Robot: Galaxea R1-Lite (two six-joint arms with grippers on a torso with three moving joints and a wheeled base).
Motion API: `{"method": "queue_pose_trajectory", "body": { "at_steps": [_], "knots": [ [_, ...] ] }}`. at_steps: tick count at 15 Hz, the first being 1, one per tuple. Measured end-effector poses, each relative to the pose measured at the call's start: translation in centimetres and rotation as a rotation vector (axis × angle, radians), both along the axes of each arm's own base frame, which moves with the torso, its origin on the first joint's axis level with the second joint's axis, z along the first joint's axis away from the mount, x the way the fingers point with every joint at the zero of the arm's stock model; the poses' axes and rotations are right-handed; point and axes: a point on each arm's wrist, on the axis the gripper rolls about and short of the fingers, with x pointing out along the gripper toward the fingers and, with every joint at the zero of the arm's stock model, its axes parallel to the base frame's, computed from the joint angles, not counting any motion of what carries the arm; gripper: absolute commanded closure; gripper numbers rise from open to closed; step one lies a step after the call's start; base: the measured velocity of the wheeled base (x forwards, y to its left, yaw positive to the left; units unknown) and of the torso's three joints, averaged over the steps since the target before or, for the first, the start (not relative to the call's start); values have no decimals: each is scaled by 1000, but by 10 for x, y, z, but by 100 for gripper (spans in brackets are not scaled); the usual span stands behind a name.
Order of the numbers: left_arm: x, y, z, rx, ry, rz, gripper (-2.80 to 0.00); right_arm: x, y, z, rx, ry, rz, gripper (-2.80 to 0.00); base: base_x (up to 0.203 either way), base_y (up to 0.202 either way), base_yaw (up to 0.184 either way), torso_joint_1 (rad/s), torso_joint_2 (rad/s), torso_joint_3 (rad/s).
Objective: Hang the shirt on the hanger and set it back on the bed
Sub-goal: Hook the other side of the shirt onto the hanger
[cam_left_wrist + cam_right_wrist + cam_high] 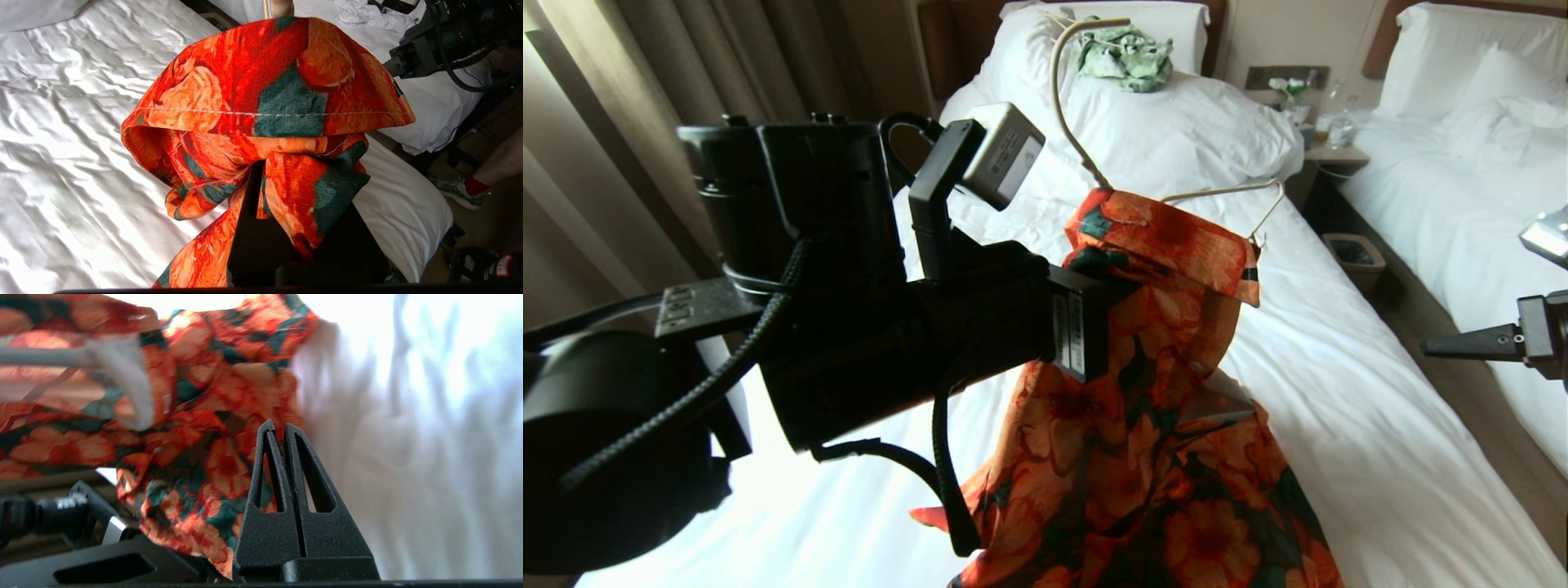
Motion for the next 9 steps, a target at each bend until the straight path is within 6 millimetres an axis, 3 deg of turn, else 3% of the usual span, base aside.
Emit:
{"method": "queue_pose_trajectory", "body": {
  "at_steps": [5, 9],
  "knots": [
    [-2, 3, 6, 8, 5, 18, 0, 17, 59, -5, -4, 28, 177, 0, 0, 0, 0, 0, 0, 0],
    [-7, 3, 10, -1, -3, 11, 0, 32, 118, 0, -27, 38, 107, 0, 0, 0, 0, 0, 0, 0]
  ]
}}
